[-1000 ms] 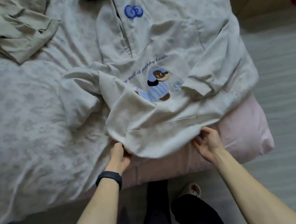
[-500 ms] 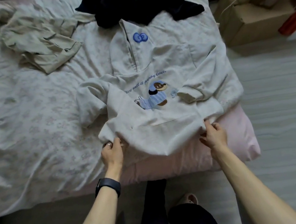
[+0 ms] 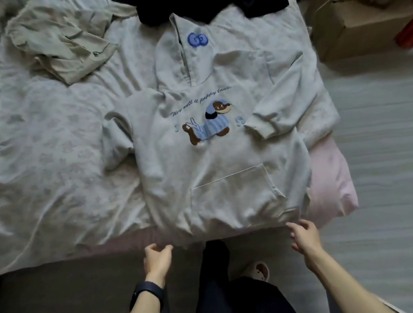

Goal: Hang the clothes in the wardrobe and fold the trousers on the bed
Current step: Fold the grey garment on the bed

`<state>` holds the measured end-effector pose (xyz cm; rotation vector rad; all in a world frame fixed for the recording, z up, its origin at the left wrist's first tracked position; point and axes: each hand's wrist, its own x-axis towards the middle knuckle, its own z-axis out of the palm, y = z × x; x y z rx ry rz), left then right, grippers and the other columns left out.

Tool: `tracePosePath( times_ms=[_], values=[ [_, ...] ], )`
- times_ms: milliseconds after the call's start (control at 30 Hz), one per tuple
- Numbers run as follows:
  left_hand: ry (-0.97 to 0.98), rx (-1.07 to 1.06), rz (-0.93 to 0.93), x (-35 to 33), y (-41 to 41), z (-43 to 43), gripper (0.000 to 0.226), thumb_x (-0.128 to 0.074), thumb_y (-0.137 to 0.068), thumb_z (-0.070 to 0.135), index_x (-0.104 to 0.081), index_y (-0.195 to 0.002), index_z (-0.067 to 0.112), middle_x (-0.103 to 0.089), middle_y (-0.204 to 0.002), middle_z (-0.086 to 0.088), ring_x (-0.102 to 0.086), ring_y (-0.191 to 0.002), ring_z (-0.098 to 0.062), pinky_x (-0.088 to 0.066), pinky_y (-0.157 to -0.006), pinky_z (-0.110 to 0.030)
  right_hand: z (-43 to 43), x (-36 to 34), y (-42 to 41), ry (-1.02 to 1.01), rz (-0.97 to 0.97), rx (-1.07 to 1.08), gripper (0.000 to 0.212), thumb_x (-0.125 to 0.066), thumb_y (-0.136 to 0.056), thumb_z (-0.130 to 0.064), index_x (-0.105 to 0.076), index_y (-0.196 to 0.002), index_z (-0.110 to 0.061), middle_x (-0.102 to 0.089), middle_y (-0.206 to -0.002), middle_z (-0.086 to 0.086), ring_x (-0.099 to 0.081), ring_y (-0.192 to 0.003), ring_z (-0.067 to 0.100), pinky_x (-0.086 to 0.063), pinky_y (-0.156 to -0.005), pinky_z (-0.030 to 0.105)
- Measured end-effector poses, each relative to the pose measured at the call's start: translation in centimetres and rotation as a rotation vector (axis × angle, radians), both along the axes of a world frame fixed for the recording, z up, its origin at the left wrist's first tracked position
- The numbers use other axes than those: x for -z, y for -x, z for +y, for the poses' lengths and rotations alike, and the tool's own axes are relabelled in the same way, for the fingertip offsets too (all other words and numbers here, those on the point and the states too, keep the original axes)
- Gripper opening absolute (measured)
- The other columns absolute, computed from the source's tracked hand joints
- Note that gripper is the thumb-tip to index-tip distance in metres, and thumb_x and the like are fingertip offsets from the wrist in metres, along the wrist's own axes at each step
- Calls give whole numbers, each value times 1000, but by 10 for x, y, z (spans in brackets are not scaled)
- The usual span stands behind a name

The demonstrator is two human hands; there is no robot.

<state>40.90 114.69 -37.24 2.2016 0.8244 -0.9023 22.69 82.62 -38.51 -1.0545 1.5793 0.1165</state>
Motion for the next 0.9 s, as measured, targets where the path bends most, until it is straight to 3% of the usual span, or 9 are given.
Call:
tracePosePath(
  times_ms=[100,200,267,433,533,600,733,833,900],
  values=[
    [-16,59,39,25,-6,0,63,-67,-93,21,-38,-147,9,-48,-146,-19,-46,-134,-35,-38,-111,-40,-11,32,3,88,64,-20,63,-72,-92,-18,-41,-143,3,-52,-119,11,-53,-106,28,-42,-90,37],
    [-28,127,70,52,-21,-3,71,-67,-94,20,-31,-154,12,-42,-153,-17,-42,-139,-34,-35,-112,-38,-33,60,-18,176,65,-3,76,-70,-93,-28,-29,-152,-2,-44,-147,17,-46,-133,32,-35,-115,40],
    [-30,158,93,67,-30,-4,73,-68,-94,23,-30,-155,13,-40,-155,-16,-41,-140,-34,-35,-112,-39,-43,75,-28,241,31,-9,75,-67,-95,-29,-28,-154,-5,-38,-156,16,-40,-141,31,-30,-120,42],
    [-23,112,119,110,-33,-6,63,-69,-93,28,-43,-144,3,-52,-143,-18,-50,-130,-37,-42,-108,-42,-59,112,-39,259,94,55,51,-49,-95,-13,-51,-145,-12,-56,-141,16,-52,-130,35,-40,-112,47],
    [8,101,92,118,-25,-15,45,-63,-97,29,-54,-131,2,-60,-132,-19,-56,-121,-37,-46,-100,-43,-75,117,-34,210,98,80,24,-55,-95,-19,-67,-114,-10,-63,-109,15,-58,-101,29,-48,-84,41],
    [4,125,89,114,-14,-18,38,-57,-99,28,-57,-124,0,-61,-126,-19,-57,-116,-39,-44,-90,-39,-74,115,-22,199,75,25,11,-65,-93,-26,-68,-94,-15,-66,-97,8,-60,-92,25,-48,-81,39],
    [-11,36,-40,82,11,-5,17,-55,-96,16,-53,-106,2,-61,-106,-18,-59,-106,-40,-46,-88,-44,-39,93,7,320,101,-97,23,-59,-98,-33,-59,-91,-11,-62,-92,12,-57,-91,30,-47,-85,43],
    [-49,-60,-179,49,15,12,17,-57,-98,15,-44,-106,8,-56,-104,-18,-56,-96,-36,-42,-81,-42,-19,70,17,345,131,-92,37,-51,-102,-39,-62,-105,-3,-65,-110,20,-61,-104,38,-48,-96,50],
    [-88,-102,-285,28,10,21,19,-56,-100,18,-41,-108,10,-57,-108,-23,-51,-88,-32,-36,-74,-38,-12,50,17,371,124,-76,43,-49,-103,-41,-63,-118,-3,-65,-121,23,-60,-112,41,-47,-98,47]
  ],
)
